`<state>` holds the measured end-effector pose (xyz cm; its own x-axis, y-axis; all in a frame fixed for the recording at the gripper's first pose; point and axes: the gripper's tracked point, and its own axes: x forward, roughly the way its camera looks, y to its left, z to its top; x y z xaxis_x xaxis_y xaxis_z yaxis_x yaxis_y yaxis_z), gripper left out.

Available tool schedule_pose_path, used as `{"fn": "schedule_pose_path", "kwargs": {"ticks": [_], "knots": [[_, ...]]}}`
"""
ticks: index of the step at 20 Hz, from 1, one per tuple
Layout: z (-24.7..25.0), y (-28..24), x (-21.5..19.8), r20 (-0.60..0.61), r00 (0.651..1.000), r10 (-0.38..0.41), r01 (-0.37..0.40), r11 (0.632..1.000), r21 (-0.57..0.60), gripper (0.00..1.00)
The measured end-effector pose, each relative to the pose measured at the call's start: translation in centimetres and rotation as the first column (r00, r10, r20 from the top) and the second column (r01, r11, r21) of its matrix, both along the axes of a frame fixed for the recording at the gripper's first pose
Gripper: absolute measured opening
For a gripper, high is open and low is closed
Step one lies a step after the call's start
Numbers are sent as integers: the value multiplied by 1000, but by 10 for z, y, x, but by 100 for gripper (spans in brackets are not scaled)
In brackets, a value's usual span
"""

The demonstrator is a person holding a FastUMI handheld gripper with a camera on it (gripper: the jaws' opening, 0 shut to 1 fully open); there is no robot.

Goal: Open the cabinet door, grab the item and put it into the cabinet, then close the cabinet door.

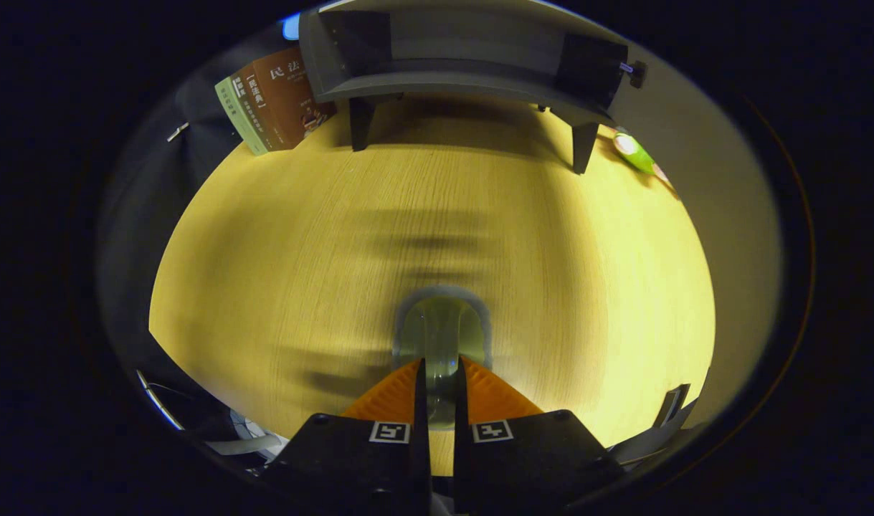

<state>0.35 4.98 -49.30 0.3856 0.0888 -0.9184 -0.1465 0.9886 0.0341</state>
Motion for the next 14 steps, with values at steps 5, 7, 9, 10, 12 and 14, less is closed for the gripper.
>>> {"fn": "schedule_pose_path", "kwargs": {"ticks": [5, 7, 9, 10, 12, 14], "knots": [[59, 5, 25, 124, 991, -54, 54, 999, 3, 17], [85, 11, 36, 173, 982, -73, 72, 997, 12, 17], [114, 19, 50, 232, 967, -103, 97, 995, 40, 17], [128, 22, 58, 261, 958, -115, 106, 993, 47, 17], [158, 31, 76, 334, 934, -128, 118, 992, 52, 17], [194, 37, 93, 413, 901, -134, 122, 991, 56, 17]]}}
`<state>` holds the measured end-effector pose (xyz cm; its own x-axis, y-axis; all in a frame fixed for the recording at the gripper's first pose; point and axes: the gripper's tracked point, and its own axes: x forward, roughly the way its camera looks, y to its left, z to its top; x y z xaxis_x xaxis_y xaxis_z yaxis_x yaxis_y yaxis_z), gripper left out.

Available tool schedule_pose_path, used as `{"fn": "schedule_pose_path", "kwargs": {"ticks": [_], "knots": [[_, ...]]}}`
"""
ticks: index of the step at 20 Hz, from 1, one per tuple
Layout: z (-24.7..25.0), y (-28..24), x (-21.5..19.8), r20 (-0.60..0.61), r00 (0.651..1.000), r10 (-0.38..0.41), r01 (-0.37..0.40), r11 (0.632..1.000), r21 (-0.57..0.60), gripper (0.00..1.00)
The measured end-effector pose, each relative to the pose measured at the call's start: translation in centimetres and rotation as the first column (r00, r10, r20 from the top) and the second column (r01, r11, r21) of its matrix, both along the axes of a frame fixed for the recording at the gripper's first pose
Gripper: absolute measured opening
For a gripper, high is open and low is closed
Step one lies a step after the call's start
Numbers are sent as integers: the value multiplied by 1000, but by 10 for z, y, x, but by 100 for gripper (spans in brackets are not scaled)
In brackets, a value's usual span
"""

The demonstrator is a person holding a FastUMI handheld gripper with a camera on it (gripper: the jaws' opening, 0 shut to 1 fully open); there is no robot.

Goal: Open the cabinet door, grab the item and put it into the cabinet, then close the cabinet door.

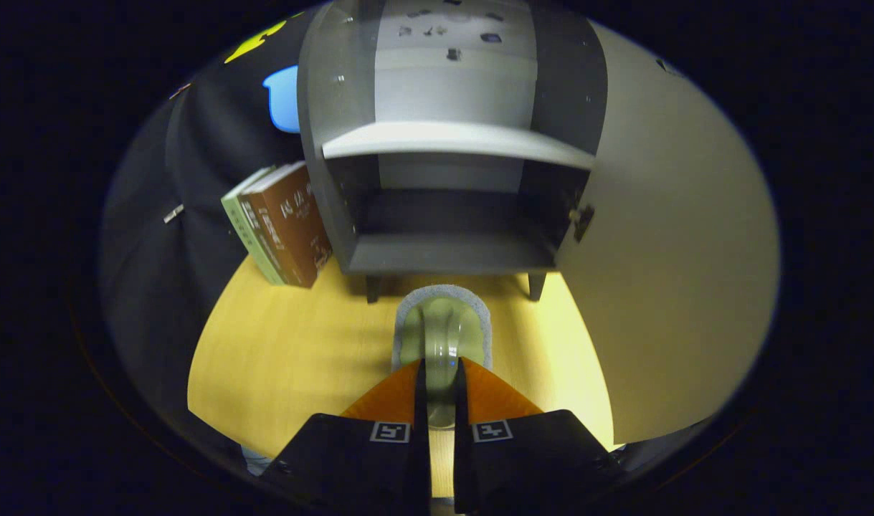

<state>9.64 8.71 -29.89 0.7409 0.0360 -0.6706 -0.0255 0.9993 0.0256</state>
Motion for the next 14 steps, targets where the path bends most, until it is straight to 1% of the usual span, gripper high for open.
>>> {"fn": "schedule_pose_path", "kwargs": {"ticks": [3, 8, 11, 14], "knots": [[51, 0, 23, 118, 993, -13, 17, 999, -29, 17], [114, -10, 71, 259, 965, -39, 43, 999, -9, 17], [149, -19, 113, 348, 937, -16, 21, 1000, -11, 17], [176, -26, 158, 404, 915, 17, -3, 999, -34, 16]]}}
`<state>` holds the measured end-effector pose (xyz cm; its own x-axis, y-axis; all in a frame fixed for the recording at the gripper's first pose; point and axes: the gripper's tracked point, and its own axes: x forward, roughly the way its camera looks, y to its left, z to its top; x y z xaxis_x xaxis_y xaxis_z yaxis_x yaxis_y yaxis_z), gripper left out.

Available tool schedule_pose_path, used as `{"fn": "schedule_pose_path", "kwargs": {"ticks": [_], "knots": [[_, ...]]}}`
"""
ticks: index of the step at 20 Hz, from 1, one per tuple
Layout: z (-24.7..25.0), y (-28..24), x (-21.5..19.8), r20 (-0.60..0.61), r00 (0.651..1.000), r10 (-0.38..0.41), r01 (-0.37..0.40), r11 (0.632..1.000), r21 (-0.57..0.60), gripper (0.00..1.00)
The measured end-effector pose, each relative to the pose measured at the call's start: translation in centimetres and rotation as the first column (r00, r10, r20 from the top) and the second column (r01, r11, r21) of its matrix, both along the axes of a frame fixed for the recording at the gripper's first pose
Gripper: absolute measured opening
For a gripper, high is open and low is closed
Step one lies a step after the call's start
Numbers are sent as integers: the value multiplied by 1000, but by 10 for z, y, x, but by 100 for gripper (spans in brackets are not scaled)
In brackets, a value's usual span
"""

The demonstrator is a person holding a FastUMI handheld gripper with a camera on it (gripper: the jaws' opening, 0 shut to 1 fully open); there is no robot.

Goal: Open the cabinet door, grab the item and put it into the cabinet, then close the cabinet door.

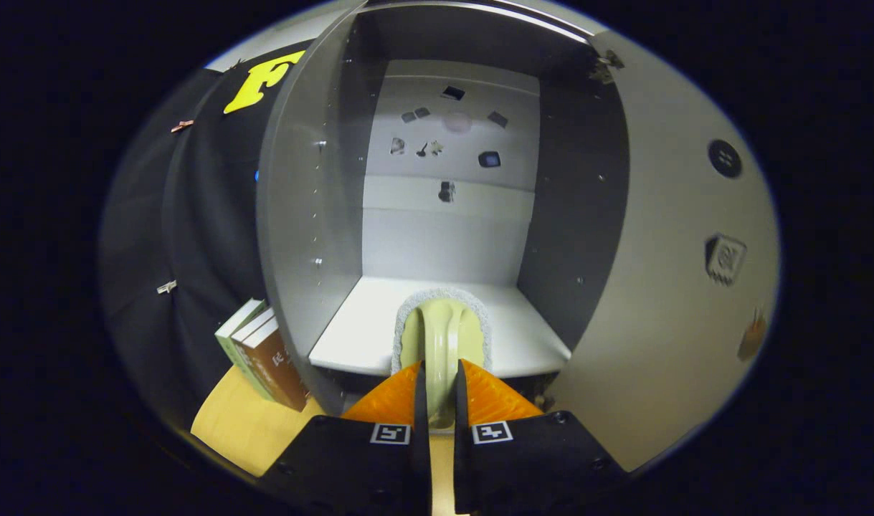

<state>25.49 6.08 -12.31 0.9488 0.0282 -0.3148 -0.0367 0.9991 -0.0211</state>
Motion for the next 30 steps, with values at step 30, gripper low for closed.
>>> {"fn": "schedule_pose_path", "kwargs": {"ticks": [30], "knots": [[48, -2, 97, 104, 994, 25, -31, 998, 55, 41]]}}
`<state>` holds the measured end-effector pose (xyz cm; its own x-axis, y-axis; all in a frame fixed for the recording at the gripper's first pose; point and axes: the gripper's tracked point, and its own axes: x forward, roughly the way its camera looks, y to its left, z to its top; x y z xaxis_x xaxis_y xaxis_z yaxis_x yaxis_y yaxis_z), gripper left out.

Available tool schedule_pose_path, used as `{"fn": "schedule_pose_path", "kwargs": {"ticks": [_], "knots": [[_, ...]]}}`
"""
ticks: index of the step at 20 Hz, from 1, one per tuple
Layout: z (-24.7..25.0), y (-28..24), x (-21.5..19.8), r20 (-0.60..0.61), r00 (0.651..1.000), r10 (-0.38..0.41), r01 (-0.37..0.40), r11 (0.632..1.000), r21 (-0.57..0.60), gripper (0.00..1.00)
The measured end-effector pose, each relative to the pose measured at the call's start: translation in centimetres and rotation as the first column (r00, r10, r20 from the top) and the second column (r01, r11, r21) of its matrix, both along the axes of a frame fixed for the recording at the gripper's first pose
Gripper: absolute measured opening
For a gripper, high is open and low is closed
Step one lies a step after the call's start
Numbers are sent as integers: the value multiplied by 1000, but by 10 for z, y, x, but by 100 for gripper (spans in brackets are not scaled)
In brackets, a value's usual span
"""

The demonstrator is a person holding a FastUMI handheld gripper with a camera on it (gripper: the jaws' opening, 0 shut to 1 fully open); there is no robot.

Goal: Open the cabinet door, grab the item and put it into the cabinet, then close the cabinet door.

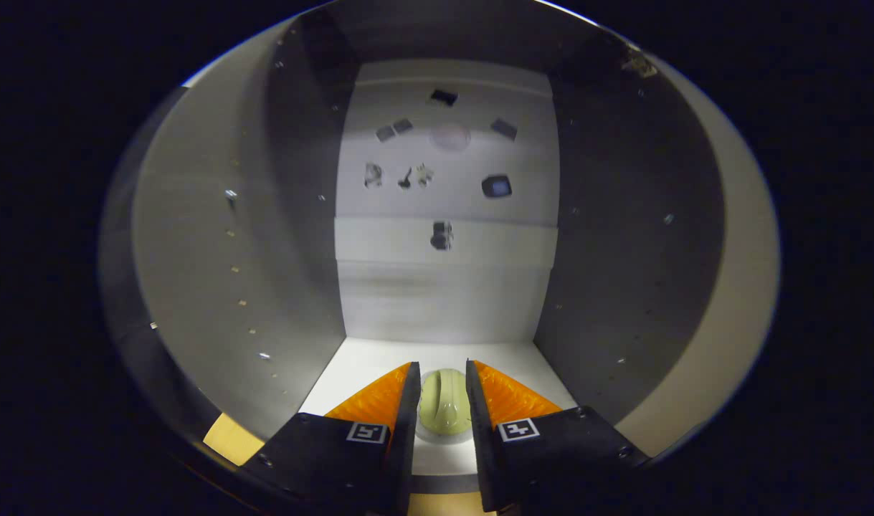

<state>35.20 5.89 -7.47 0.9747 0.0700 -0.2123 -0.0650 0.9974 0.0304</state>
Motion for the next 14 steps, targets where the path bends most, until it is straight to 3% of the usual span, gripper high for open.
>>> {"fn": "schedule_pose_path", "kwargs": {"ticks": [1, 4, 7, 9, 10, 14], "knots": [[11, 0, -15, 28, 1000, -2, 1, 1000, 1, 41], [35, 3, -64, 85, 996, -13, 12, 1000, 14, 58], [45, 5, -108, 111, 993, -29, 28, 1000, 11, 57], [46, 7, -131, 126, 991, -47, 45, 999, 14, 70], [47, 9, -143, 138, 989, -55, 53, 998, 19, 71], [39, 21, -185, 125, 991, -56, 52, 998, 35, 98]]}}
